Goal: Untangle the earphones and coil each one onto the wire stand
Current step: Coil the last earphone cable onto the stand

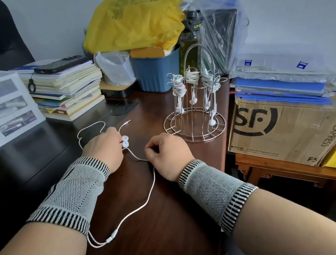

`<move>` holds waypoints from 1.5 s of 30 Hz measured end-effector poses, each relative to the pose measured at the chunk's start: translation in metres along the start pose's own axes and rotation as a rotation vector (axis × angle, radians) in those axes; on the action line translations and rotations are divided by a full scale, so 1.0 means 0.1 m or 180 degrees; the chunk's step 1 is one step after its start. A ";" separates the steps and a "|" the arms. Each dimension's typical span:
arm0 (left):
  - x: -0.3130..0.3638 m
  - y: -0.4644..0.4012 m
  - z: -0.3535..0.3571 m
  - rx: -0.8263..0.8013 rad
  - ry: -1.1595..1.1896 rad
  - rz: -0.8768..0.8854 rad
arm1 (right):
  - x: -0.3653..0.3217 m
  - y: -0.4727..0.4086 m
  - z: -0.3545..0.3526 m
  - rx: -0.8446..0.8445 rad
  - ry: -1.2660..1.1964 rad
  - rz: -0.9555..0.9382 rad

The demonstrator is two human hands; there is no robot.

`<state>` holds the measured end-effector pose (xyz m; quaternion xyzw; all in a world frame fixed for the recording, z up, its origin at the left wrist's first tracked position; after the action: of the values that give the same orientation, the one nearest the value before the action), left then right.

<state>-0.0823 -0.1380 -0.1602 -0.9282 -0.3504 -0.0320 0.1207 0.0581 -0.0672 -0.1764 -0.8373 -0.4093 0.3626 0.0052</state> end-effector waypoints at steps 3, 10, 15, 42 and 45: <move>0.13 0.07 -0.11 0.0379 0.0385 0.0399 | 0.01 0.00 -0.05 0.0216 -0.0478 0.0211; 0.48 0.27 -0.24 0.0407 0.0993 0.1141 | 0.09 0.07 -0.13 0.0646 -0.1629 0.0370; 0.60 0.31 -0.30 0.0333 0.1663 0.1065 | 0.21 0.13 -0.32 0.0937 -0.1513 0.0302; 1.08 0.17 -0.99 -0.0733 0.1315 0.1444 | 0.48 0.29 -1.38 0.0511 -0.3170 0.0935; 1.11 0.18 -1.02 -0.0694 0.1284 0.1446 | 0.54 0.30 -1.42 0.0352 -0.2613 0.0986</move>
<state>0.0156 -0.1055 -0.0487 -0.9651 -0.0977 -0.2250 0.0917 0.1870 -0.0093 -0.1134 -0.6738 -0.2270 0.6829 -0.1674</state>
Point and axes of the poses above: each hand's wrist, its own y-axis away from the middle knuckle, its own z-axis out of the palm, x = y × z, the point moved 1 cm from there along -y, towards the middle knuckle, and after that the axes turned 2 degrees about x, right-handed, at the moved point
